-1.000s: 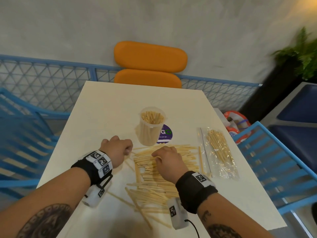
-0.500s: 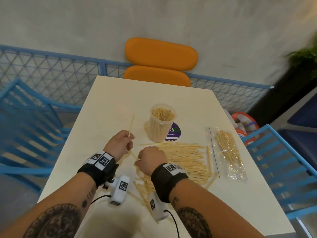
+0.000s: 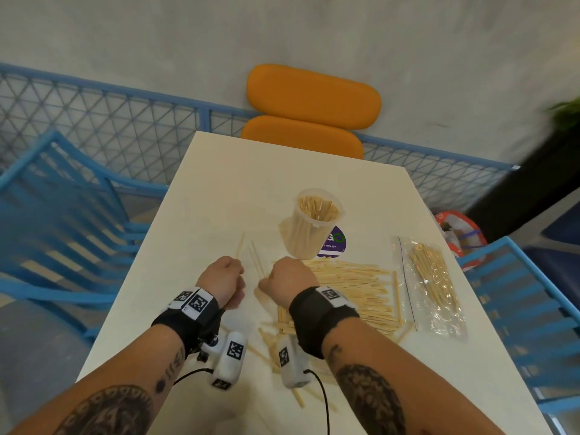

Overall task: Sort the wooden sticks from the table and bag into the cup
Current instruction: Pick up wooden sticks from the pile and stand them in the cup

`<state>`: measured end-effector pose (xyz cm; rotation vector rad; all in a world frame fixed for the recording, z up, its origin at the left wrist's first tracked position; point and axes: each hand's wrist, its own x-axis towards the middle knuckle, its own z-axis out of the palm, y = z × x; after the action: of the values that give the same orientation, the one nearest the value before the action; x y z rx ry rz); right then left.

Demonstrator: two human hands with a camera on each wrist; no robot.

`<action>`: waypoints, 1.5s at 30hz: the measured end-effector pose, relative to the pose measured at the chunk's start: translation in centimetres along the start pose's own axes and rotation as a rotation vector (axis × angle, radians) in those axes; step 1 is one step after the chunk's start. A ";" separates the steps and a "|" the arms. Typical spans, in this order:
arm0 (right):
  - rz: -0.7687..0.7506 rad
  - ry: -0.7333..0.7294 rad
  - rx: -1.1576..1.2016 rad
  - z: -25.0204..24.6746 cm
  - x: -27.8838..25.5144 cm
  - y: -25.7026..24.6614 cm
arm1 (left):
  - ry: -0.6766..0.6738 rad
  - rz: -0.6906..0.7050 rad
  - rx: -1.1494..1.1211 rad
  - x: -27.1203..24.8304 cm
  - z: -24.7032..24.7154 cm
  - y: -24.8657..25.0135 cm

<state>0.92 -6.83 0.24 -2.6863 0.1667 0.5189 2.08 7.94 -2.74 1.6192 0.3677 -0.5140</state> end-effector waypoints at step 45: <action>-0.119 0.304 0.310 -3.3 -4.1 6.5 | 0.001 -0.005 -0.388 -3.1 3.5 0.0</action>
<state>-2.99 -13.96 2.31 -2.4350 0.1554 0.0398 -0.97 4.62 -1.31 1.2442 0.4425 -0.4157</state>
